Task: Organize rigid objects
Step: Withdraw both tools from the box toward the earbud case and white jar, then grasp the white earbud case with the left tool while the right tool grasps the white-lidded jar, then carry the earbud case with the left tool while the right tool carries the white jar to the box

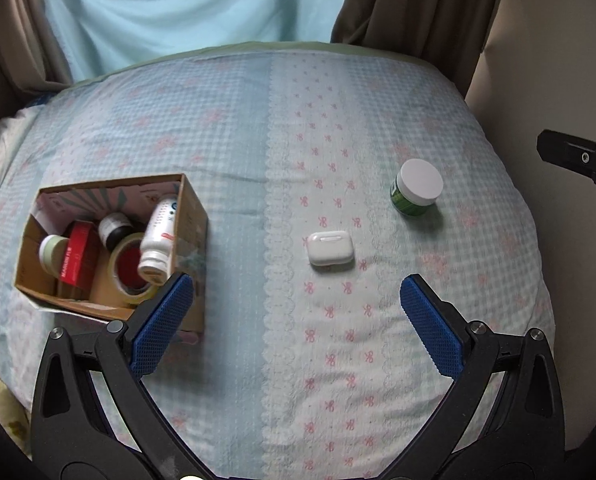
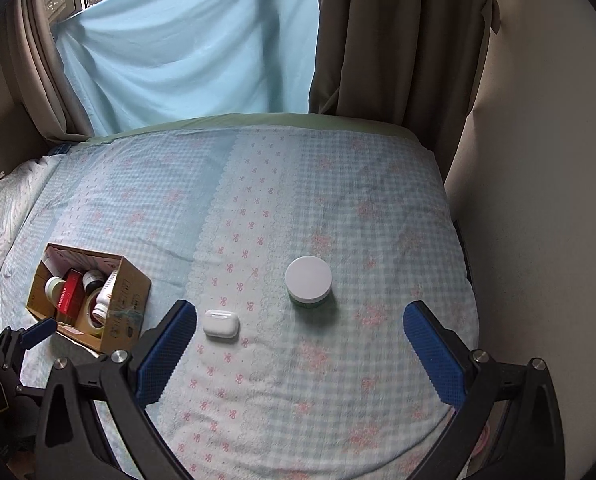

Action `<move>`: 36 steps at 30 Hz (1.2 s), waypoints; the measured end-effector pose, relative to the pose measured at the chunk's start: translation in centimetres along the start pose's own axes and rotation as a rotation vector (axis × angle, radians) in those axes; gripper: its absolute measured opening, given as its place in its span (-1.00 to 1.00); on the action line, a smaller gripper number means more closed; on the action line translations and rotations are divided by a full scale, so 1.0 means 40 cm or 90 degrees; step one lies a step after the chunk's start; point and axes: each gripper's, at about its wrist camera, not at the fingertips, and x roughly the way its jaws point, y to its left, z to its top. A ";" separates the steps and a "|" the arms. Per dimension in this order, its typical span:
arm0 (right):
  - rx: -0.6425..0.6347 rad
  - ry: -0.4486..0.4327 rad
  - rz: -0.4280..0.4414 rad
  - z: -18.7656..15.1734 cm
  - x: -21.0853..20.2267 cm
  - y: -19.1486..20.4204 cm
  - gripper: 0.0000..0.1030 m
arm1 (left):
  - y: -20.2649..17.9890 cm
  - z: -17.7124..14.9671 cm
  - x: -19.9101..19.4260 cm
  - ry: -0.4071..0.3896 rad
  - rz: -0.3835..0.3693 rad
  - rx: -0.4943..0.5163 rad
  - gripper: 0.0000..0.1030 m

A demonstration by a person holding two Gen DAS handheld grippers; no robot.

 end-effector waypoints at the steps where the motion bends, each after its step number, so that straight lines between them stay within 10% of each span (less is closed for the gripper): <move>1: 0.004 0.000 0.002 -0.012 0.033 -0.011 1.00 | -0.017 -0.011 0.039 0.000 0.003 0.005 1.00; 13: -0.009 -0.001 0.022 -0.104 0.414 -0.031 1.00 | -0.088 -0.051 0.413 -0.005 0.033 -0.014 0.99; 25: -0.051 0.009 0.039 -0.074 0.588 -0.013 1.00 | -0.114 -0.031 0.500 -0.003 0.029 -0.029 0.66; 32: -0.054 0.040 0.012 -0.061 0.638 -0.001 0.29 | -0.115 -0.025 0.489 -0.005 0.016 -0.028 0.12; 36: -0.042 0.038 0.015 -0.064 0.638 -0.009 0.29 | -0.112 -0.022 0.486 -0.003 0.012 -0.027 0.12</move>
